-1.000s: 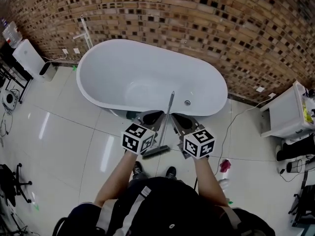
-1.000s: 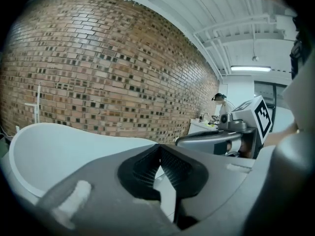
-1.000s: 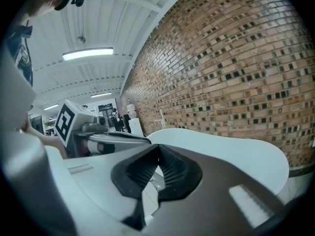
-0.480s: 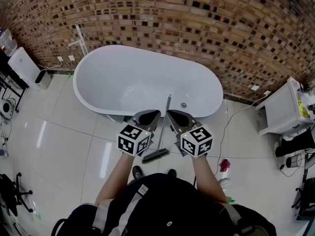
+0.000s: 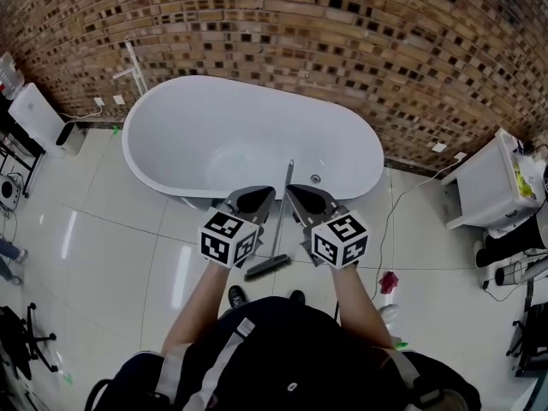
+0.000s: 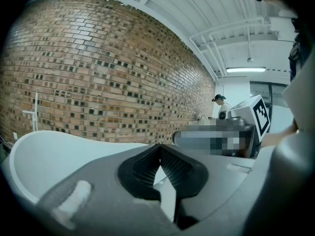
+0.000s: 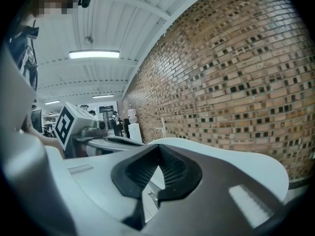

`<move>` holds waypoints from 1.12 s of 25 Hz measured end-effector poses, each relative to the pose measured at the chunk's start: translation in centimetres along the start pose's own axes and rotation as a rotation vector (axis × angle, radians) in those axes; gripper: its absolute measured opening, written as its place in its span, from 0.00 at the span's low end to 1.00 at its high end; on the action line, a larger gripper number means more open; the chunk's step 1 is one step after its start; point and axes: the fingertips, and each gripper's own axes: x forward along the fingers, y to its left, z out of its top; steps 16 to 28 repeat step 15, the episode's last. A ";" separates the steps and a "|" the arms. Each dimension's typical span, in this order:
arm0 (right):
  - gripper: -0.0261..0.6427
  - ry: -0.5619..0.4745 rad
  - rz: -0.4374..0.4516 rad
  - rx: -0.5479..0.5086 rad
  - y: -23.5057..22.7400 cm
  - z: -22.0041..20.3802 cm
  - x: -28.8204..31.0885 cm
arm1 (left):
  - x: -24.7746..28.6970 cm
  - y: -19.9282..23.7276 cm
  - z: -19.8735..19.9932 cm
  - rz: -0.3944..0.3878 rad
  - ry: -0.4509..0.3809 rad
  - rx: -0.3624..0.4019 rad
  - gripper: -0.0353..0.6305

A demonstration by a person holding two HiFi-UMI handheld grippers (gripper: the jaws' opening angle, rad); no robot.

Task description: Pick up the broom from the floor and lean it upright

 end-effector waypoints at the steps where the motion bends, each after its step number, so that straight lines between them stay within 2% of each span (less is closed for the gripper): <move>1: 0.04 0.000 -0.001 -0.001 0.0 0.0 0.0 | 0.0 -0.1 0.0 -0.001 0.000 0.001 0.05; 28: 0.04 -0.010 -0.004 -0.007 0.1 0.2 -1.2 | -0.2 -1.1 0.0 0.000 -0.005 0.009 0.05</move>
